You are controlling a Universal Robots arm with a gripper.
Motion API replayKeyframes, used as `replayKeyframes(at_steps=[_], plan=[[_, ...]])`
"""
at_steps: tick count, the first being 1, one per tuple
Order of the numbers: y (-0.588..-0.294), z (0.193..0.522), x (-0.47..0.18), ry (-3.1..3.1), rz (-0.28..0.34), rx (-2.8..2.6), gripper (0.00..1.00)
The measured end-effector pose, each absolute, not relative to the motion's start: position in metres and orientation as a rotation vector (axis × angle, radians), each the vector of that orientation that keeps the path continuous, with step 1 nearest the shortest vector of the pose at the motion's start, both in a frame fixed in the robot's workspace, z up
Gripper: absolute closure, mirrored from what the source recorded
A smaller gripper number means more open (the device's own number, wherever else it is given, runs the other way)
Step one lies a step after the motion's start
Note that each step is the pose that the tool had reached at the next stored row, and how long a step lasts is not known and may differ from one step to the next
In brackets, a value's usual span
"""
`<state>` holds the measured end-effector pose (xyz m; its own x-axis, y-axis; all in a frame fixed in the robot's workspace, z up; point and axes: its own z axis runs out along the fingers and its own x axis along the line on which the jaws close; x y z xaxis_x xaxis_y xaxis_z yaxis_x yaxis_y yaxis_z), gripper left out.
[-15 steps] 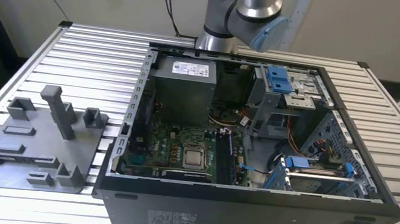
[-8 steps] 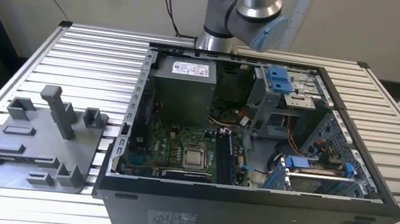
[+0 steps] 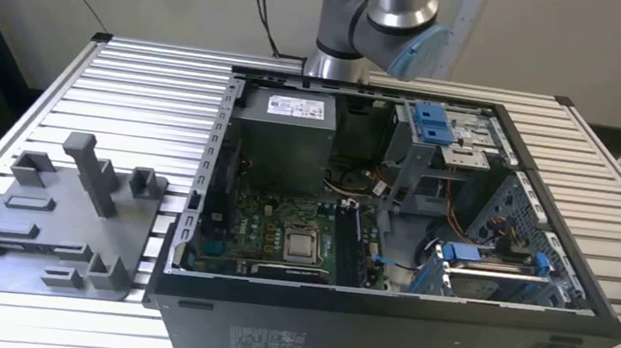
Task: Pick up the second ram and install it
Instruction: 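Pick up the second ram and move it above second insertion slot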
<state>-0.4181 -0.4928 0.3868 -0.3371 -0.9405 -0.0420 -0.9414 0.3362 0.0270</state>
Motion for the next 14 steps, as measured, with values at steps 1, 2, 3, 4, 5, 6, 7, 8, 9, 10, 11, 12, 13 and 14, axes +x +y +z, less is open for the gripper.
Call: replayKeyframes(at_steps=[1,2,3,4,5,6,7,8,9,10,11,12,13,14], plan=[[-0.4928,0.3868,-0.4181,2.535,0.07,-1.819,0.89],[-0.4928,0.3867,-0.4181,2.517,0.068,-1.841,0.89],[-0.4928,0.3866,-0.4181,2.499,0.066,-1.863,0.89],[-0.4928,0.3866,-0.4181,2.48,0.065,-1.886,0.89],[-0.4928,0.3866,-0.4182,2.463,0.064,-1.907,0.89],[-0.4928,0.3865,-0.4182,2.446,0.064,-1.929,0.89],[-0.4928,0.3863,-0.4182,2.429,0.064,-1.951,0.89],[-0.4928,0.3862,-0.4182,2.411,0.064,-1.973,0.89],[-0.4928,0.3861,-0.4183,2.393,0.065,-1.996,0.89],[-0.4928,0.3859,-0.4183,2.374,0.065,-2.018,0.89],[-0.4928,0.3857,-0.4182,2.356,0.065,-2.04,0.89],[-0.4929,0.3856,-0.4182,2.337,0.065,-2.062,0.89],[-0.4929,0.3855,-0.4182,2.32,0.066,-2.083,0.89],[-0.4928,0.3854,-0.4182,2.302,0.066,-2.102,0.89]])
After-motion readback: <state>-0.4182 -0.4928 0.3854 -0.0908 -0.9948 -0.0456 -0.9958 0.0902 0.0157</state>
